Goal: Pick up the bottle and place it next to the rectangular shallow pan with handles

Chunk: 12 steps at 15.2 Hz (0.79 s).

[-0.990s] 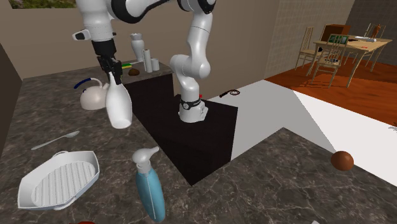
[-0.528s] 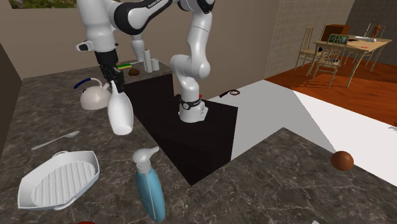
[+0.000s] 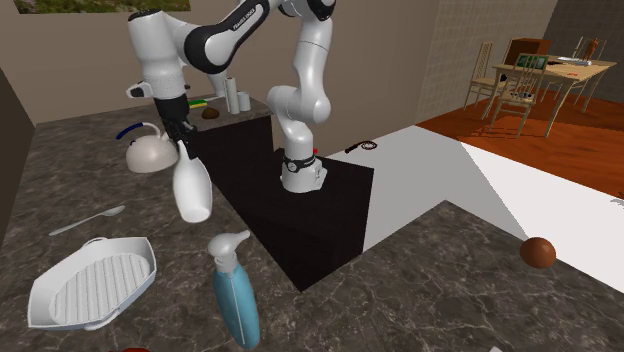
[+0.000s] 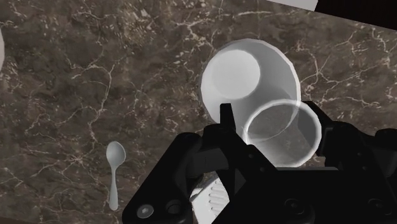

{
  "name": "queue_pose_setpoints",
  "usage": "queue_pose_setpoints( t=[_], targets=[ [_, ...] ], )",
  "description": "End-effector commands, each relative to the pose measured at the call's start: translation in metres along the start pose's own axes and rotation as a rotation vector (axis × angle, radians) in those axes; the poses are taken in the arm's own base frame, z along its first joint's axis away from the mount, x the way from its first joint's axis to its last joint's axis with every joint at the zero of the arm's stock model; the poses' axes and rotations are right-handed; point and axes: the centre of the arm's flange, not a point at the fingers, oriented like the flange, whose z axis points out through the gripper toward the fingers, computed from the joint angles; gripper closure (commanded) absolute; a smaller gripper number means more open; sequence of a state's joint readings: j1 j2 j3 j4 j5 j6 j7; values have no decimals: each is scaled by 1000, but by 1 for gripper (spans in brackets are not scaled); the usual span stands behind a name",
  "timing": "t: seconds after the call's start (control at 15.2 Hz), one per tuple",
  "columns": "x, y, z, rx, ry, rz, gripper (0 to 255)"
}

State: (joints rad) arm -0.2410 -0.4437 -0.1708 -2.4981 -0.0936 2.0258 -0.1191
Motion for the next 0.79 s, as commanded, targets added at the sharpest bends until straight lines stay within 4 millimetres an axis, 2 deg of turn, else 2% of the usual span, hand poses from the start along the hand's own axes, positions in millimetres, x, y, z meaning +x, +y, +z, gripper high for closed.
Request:
queue_pose_setpoints(
  t=[0.0,0.4,0.46,0.73],
  targets=[
    [0,-1,4,0,1,0,255],
    [0,-1,4,0,1,0,255],
    [0,-1,3,0,1,0,0],
    [0,-1,3,0,1,0,0]
  ],
)
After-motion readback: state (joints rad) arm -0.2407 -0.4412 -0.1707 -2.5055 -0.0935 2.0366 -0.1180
